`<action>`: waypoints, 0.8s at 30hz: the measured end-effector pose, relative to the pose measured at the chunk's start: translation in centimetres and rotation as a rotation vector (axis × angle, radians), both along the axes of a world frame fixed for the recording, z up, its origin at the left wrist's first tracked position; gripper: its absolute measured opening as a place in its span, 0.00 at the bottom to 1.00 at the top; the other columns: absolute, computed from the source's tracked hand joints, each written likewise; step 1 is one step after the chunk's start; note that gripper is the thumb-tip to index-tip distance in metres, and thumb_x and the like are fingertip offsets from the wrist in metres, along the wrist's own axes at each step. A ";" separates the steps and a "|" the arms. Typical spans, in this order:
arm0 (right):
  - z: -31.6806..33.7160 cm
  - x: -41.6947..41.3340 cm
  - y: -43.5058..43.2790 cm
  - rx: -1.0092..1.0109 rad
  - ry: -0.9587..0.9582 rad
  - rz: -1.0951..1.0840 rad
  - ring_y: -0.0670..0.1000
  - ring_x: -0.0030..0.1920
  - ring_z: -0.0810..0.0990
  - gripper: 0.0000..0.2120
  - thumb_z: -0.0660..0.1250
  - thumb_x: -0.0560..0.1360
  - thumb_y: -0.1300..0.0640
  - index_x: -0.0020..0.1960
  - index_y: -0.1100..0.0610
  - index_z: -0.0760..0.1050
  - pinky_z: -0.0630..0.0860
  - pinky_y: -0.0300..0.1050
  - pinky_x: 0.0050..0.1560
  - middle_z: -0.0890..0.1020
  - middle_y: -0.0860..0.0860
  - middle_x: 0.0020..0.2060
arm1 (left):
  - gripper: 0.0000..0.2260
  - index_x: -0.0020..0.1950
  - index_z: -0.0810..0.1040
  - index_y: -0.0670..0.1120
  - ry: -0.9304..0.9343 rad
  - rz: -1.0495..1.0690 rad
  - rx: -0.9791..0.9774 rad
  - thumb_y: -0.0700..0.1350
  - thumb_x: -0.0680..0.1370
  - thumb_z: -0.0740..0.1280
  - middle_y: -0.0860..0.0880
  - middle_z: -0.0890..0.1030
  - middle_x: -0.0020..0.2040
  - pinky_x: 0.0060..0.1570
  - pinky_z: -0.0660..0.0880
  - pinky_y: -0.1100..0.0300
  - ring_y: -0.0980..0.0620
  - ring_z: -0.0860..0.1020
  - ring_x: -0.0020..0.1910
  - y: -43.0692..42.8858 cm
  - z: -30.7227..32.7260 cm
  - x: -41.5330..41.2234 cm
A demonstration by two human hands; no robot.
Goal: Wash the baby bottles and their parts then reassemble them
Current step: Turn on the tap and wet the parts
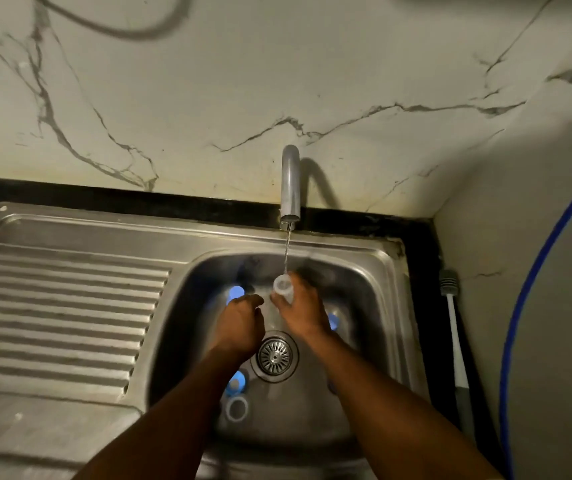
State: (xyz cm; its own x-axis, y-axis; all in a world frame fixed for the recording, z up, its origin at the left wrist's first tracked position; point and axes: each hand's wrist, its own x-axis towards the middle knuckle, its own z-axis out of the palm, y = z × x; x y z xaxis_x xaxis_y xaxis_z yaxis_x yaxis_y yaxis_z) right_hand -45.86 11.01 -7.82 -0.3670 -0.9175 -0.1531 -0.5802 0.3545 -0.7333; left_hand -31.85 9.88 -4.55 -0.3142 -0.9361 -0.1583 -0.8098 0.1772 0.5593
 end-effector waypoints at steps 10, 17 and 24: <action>2.3 -0.7 -0.2 0.154 -0.078 0.030 0.60 0.64 0.77 0.29 0.62 0.80 0.42 0.75 0.55 0.62 0.75 0.56 0.62 0.75 0.57 0.66 | 0.19 0.71 0.74 0.43 0.182 0.230 0.184 0.44 0.80 0.66 0.44 0.78 0.67 0.66 0.72 0.51 0.45 0.76 0.66 2.4 1.4 -0.3; 4.1 -1.6 -0.8 0.225 -0.746 -0.213 0.52 0.48 0.81 0.24 0.59 0.81 0.40 0.68 0.57 0.68 0.76 0.46 0.43 0.80 0.56 0.58 | 0.27 0.79 0.63 0.51 0.457 0.153 0.312 0.51 0.82 0.66 0.51 0.72 0.71 0.63 0.69 0.61 0.54 0.71 0.66 2.0 4.3 -2.8; 4.8 -1.7 -1.1 0.352 -1.295 -0.440 0.58 0.53 0.83 0.23 0.67 0.78 0.41 0.59 0.61 0.77 0.81 0.53 0.51 0.83 0.61 0.53 | 0.23 0.77 0.67 0.49 0.593 0.173 0.328 0.44 0.82 0.66 0.47 0.75 0.69 0.69 0.72 0.52 0.51 0.75 0.66 0.4 4.2 -5.0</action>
